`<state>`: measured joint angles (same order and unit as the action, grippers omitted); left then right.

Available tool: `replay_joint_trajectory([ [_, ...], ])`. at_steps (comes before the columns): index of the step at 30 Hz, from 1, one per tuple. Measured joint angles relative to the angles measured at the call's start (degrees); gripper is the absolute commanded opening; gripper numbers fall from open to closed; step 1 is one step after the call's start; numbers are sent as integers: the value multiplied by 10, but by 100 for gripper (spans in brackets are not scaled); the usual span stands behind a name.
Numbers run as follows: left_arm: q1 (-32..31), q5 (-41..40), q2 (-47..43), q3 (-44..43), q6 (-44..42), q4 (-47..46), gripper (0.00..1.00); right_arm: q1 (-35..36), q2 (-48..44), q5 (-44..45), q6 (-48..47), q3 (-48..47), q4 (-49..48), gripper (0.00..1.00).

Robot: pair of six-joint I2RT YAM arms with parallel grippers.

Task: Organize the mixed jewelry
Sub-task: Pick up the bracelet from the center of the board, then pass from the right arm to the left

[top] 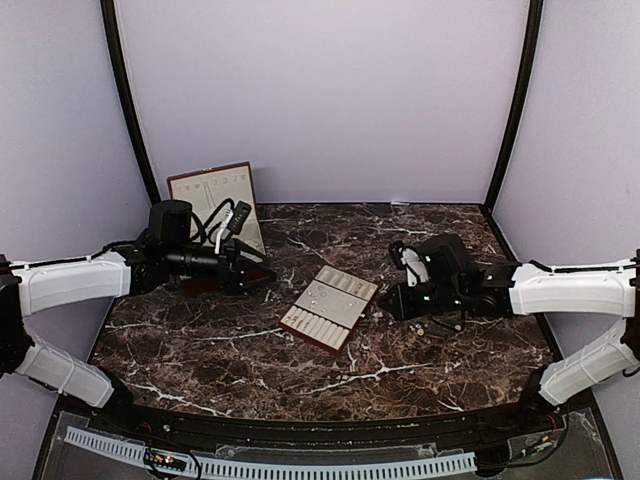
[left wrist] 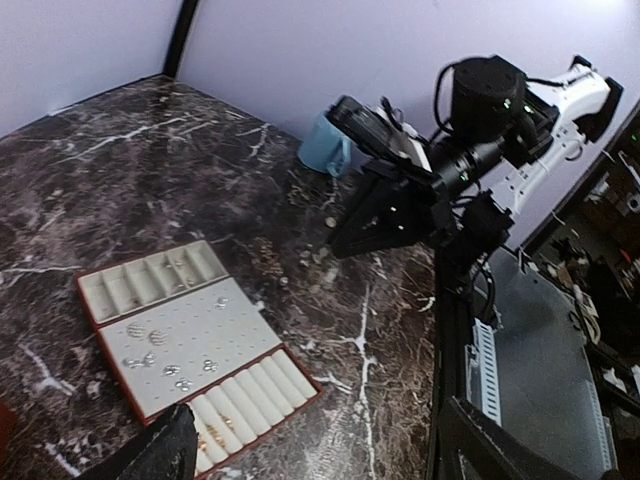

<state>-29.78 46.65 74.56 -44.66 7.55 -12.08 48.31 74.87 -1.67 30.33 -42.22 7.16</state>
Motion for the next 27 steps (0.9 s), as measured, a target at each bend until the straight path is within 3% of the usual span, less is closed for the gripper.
replay_joint_trajectory([
  [7,-85,29,60,-2,-7,-55,85,0,34,-118,-37,-65,-27,0],
  [14,-151,-27,113,-24,0,-104,81,0,68,-213,-45,-114,-40,0],
  [27,-185,-151,124,-10,6,-202,55,0,72,-308,-32,-118,-57,0],
])
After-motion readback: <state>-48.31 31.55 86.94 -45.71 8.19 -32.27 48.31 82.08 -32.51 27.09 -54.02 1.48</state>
